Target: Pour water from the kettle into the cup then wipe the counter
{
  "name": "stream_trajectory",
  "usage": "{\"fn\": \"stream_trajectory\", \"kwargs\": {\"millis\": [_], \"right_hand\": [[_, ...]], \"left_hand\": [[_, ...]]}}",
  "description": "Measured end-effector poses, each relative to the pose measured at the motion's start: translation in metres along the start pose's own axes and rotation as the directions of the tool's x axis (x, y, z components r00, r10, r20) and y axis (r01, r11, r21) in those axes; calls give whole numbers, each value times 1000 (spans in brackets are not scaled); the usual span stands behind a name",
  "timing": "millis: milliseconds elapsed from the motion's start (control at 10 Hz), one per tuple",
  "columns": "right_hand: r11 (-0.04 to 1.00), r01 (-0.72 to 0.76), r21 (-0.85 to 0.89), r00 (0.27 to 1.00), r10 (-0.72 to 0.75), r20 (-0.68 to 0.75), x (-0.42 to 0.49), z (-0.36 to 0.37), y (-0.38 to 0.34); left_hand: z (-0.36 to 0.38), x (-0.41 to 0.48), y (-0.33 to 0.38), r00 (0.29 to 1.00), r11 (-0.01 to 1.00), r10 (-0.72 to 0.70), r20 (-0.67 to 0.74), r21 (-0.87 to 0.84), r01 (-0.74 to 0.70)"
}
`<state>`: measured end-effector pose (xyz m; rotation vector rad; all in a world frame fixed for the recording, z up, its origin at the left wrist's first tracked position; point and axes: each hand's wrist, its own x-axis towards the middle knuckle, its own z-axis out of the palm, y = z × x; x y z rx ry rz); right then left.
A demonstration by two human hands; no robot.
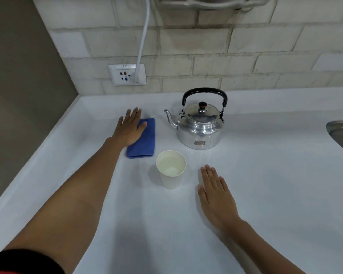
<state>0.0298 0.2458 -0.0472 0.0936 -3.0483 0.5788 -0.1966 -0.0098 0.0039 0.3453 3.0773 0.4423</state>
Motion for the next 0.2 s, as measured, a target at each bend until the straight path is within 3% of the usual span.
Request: {"fn": "stream_trajectory", "kwargs": {"millis": [200], "right_hand": [[996, 59, -65, 975, -71, -209, 43, -54, -6]], "left_hand": [[-61, -12, 10, 976, 996, 47, -214, 90, -29]]}}
